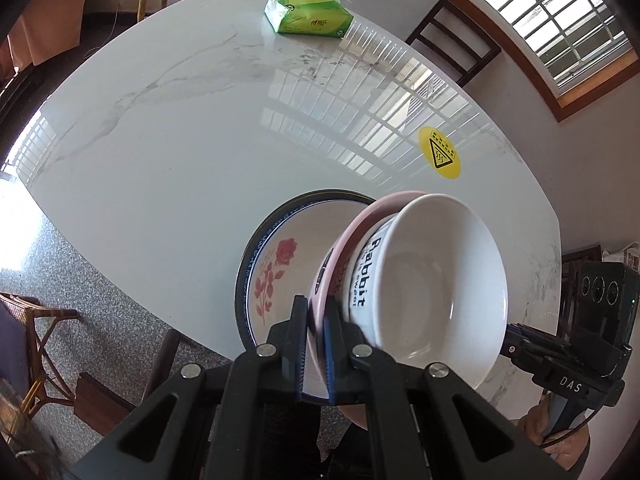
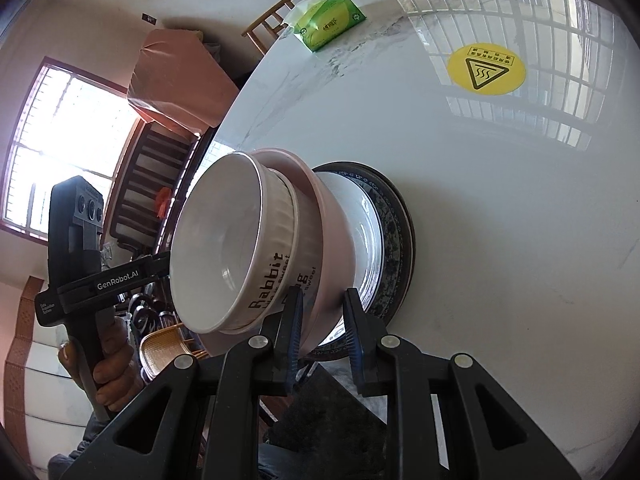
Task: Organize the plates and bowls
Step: 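Lift the nested bowls and carry them over the pink-flowered plate stack, then lower the nested bowls onto the pink-flowered plate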
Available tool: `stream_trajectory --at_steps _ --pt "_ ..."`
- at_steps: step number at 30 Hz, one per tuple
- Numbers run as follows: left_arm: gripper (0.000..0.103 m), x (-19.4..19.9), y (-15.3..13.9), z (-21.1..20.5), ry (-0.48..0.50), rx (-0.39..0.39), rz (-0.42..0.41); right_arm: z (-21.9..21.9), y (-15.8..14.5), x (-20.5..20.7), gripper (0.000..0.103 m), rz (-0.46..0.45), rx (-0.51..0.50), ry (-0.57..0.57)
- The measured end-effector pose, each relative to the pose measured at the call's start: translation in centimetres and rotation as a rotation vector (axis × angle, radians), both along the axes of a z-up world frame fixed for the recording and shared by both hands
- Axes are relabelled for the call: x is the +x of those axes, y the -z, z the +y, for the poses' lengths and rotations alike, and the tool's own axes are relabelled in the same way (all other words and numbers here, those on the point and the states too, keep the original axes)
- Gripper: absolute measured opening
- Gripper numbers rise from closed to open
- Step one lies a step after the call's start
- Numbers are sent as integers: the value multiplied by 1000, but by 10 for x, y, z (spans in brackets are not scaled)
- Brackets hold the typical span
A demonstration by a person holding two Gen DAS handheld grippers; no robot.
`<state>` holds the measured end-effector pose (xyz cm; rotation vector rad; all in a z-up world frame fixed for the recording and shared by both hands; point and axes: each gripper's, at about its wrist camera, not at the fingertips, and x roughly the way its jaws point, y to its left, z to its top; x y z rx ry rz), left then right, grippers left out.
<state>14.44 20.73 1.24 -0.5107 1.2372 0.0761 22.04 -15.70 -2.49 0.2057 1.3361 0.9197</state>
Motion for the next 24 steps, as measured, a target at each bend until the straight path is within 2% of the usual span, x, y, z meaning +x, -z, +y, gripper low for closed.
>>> stream_trajectory --at_steps 10,20,24 --pt "5 -1 16 12 -6 -9 16 11 9 -2 22 0 -12 -11" --pt "6 -7 18 16 -21 -10 -29 10 19 -1 23 29 37 -3" --pt "9 -14 18 17 -36 -4 -88 4 23 -1 24 40 82 14"
